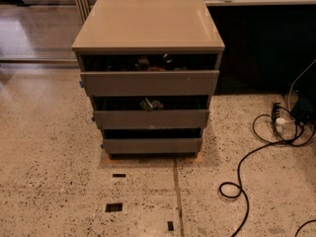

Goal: Place redbull can into top drawer

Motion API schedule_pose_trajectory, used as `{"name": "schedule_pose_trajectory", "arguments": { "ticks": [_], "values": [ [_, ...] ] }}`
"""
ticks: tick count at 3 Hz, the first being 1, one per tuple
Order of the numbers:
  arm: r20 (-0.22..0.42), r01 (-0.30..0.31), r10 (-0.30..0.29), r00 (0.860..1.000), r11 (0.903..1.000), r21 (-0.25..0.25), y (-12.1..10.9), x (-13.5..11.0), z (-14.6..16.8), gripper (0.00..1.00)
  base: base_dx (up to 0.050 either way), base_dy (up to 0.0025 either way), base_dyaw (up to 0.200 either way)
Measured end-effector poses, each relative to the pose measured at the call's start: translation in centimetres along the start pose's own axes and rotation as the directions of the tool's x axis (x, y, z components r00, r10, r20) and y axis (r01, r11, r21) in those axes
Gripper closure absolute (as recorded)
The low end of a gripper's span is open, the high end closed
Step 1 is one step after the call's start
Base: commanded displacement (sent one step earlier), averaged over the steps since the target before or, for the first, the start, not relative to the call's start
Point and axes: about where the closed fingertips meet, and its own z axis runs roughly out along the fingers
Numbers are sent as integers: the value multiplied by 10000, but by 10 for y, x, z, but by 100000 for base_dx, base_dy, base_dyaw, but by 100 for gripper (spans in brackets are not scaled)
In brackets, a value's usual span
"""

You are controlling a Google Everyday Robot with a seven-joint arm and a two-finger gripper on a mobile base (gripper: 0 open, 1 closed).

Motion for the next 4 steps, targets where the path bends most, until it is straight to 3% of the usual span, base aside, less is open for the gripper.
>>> {"name": "schedule_pose_trajectory", "arguments": {
  "ticks": [1, 2, 3, 4],
  "values": [
    [-363, 775, -780, 9963, 9969, -150, 4, 5, 7, 0, 0, 0, 0],
    [-1184, 2979, -2994, 9468, 9541, -305, 22, 16, 40, 0, 0, 0, 0],
    [-1872, 3981, -3933, 9002, 9173, -126, 18, 29, 44, 0, 0, 0, 0],
    [-1872, 3982, -3933, 9001, 9172, -126, 18, 29, 44, 0, 0, 0, 0]
  ]
}}
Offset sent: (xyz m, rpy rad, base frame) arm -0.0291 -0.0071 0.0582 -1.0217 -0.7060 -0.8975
